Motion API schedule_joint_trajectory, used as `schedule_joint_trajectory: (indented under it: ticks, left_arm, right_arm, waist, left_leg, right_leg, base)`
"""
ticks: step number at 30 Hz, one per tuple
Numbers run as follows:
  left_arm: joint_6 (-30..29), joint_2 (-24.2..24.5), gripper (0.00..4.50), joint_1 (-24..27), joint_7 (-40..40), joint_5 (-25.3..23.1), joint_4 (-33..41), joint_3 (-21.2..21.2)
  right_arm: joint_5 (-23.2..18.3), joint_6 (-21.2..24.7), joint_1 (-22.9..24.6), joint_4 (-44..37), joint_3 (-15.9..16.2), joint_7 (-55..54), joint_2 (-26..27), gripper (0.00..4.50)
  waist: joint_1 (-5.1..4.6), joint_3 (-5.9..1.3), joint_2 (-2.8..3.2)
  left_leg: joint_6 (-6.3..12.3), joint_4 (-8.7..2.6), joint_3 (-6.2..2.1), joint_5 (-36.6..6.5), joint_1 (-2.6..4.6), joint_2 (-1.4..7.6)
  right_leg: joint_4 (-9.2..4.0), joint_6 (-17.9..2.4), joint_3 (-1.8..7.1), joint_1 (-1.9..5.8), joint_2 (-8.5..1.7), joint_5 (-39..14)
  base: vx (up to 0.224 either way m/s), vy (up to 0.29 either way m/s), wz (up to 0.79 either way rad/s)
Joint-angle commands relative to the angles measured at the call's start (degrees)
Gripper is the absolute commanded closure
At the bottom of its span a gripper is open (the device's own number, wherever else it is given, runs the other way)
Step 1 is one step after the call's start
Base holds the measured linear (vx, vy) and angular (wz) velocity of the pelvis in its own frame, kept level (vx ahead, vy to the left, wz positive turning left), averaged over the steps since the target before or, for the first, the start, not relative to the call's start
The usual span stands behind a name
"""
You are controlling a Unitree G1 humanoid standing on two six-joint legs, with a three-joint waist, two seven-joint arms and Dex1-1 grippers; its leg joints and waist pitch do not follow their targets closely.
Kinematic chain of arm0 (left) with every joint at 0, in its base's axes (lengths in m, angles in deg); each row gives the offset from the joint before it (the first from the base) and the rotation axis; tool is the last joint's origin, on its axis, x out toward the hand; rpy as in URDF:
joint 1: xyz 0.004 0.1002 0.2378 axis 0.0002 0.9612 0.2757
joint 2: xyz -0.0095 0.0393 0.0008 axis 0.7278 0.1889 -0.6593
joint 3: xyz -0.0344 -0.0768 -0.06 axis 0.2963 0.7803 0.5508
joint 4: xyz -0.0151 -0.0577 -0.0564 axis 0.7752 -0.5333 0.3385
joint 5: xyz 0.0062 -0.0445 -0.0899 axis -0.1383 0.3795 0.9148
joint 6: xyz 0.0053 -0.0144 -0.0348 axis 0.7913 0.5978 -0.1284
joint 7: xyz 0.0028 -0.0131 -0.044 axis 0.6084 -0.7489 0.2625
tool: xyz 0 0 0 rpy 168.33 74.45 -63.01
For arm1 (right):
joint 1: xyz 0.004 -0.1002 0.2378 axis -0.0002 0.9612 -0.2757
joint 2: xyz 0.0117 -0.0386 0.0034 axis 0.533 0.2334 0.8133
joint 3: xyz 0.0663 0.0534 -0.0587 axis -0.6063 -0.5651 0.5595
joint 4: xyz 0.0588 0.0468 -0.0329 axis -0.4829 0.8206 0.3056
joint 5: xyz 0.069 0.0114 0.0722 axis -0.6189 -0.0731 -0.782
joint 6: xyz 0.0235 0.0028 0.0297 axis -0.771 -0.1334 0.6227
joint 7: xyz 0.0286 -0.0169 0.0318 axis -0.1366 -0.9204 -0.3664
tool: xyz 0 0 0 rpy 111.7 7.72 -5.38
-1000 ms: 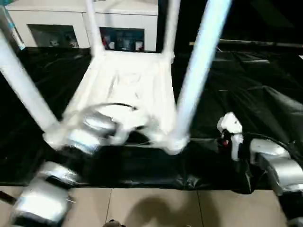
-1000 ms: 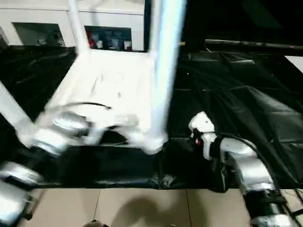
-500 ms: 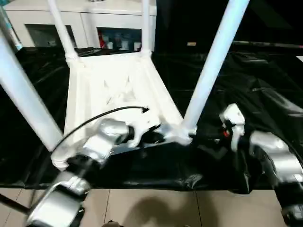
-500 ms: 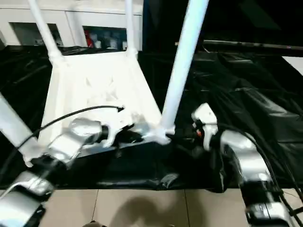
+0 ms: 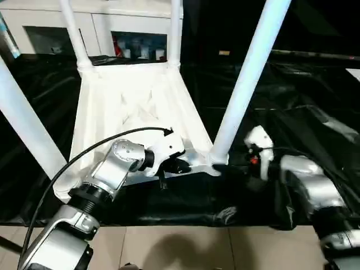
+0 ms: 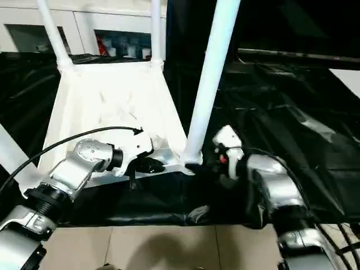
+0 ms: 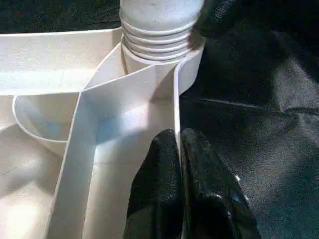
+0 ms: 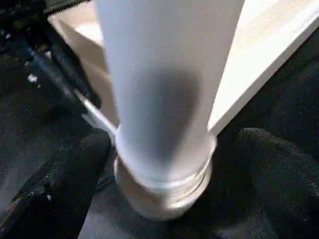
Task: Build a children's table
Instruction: Rotate leg to tighten
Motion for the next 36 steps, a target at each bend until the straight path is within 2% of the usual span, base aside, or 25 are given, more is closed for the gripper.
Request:
schedule_joint_trajectory:
  ticks: [1,2,4,6,12,16,17,22,26,30,31,36]
  left_arm:
    - [-1.24,0.84,4.47,1.59,0.92,-1.36,-1.47,-1.87]
    - [-1.11,1.01,4.20,1.58,1.23,-1.54,-1.47,-2.05]
    - [-1.00,1.13,4.20,1.56,1.33,-1.73,-1.48,-2.18]
    - [-1.24,1.22,3.86,1.58,1.29,-1.67,-1.50,-2.04]
    - [-0.33,1.57,3.84,1.20,0.18,-2.66,-2.71,-2.25]
    - [-0.52,1.53,3.84,1.12,0.69,-2.00,-3.03,-1.81]
    - [-0.49,1.53,4.14,1.12,0.71,-1.98,-3.03,-1.79]
    - [-0.51,1.46,4.39,1.40,2.12,-0.73,-2.85,-1.20]
    - [-1.00,1.65,4.39,1.80,2.60,-0.31,-2.37,-1.11]
    - [-1.12,1.72,4.39,1.92,2.60,-0.37,-2.28,-0.94]
    - [-1.17,1.75,4.46,1.95,2.60,-0.37,-2.18,-0.93]
    - [-1.35,1.87,4.50,1.95,2.63,-0.35,-2.17,-1.01]
  right_arm:
    - [0.25,-0.64,-0.71,0.59,-0.23,-0.03,-0.14,0.00]
    - [0.23,-0.82,-0.80,0.75,-0.13,0.12,-0.12,0.00]
    - [0.25,-1.04,-0.89,0.90,-0.04,0.15,-0.15,0.00]
    - [0.39,-1.49,-1.11,1.41,-0.03,0.16,-0.03,0.00]
    - [0.73,-2.42,-1.36,2.25,0.02,0.13,0.33,0.00]
    - [0.73,-2.96,-1.64,2.85,0.05,0.19,0.65,0.00]
    - [0.74,-3.01,-1.67,2.90,0.05,0.19,0.67,0.00]
    - [1.46,-4.68,-3.11,5.05,0.36,-0.06,1.52,0.00]
    - [2.27,-5.60,-3.97,6.58,0.79,-0.53,1.93,0.00]
    - [3.39,-7.30,-4.59,8.22,1.71,-0.43,2.15,0.00]
    - [3.43,-7.29,-4.66,8.46,1.68,-0.45,2.31,0.17]
    - [4.31,-8.77,-5.09,10.05,2.14,-0.85,2.92,0.45]
  waist:
    - [0.32,-3.63,-0.43]
    - [0.30,-3.64,-0.44]
    - [0.30,-3.67,-0.48]
    - [0.17,-3.67,-0.40]
    - [0.08,-3.46,-0.44]
    - [0.01,-3.46,-0.44]
    - [-0.01,-3.50,-0.43]
    - [-0.09,-3.55,-0.51]
    - [-0.09,-3.57,-0.51]
    - [-0.11,-3.44,-0.62]
    - [-0.10,-3.42,-0.57]
    - [-0.15,-3.42,-0.52]
  left_leg:
    - [3.02,-3.71,0.29,-11.13,0.19,0.74]
    - [3.10,-3.73,0.27,-10.93,0.19,0.74]
    - [3.19,-3.70,0.28,-10.73,0.16,0.72]
    - [3.18,-3.71,0.26,-10.90,0.22,0.74]
    - [2.64,-3.87,0.23,-12.87,0.27,0.73]
    - [2.54,-3.92,0.19,-12.87,0.20,0.75]
    - [2.54,-3.90,0.19,-12.81,0.21,0.76]
    - [2.71,-3.85,0.23,-12.34,0.20,0.79]
    - [3.02,-3.82,0.29,-11.40,0.18,0.74]
    - [2.78,-3.89,0.28,-12.56,0.21,0.80]
    - [2.73,-3.92,0.28,-12.67,0.25,0.80]
    - [2.64,-3.98,0.23,-13.02,0.22,0.85]
  right_leg:
    - [-4.59,-12.87,1.78,2.91,-2.89,-10.19]
    - [-4.52,-12.99,1.78,2.94,-2.85,-9.54]
    - [-4.47,-13.24,1.76,2.98,-2.82,-8.84]
    - [-4.44,-13.41,1.75,2.96,-2.85,-8.65]
    - [-4.86,-12.64,1.79,2.86,-2.90,-12.37]
    - [-4.86,-12.47,1.80,2.83,-2.91,-12.61]
    - [-4.85,-12.53,1.79,2.82,-2.92,-12.56]
    - [-4.68,-13.16,1.80,2.77,-2.95,-11.58]
    - [-4.52,-13.64,1.80,2.86,-2.87,-9.66]
    - [-4.76,-13.09,1.82,2.76,-3.02,-12.30]
    - [-4.79,-12.99,1.83,2.73,-2.99,-12.52]
    - [-4.80,-13.02,1.85,2.67,-3.04,-12.65]
  base:
    - [0.000,0.000,0.00]
    - [0.000,0.000,0.00]
    - [0.000,0.000,0.00]
    - [0.000,0.000,0.00]
    - [0.000,0.000,0.00]
    - [0.000,0.000,0.00]
    - [0.000,0.000,0.00]
    - [0.000,0.000,0.00]
    - [0.000,0.000,0.00]
    - [0.000,0.000,0.00]
    - [0.000,0.000,0.00]
    - [0.000,0.000,0.00]
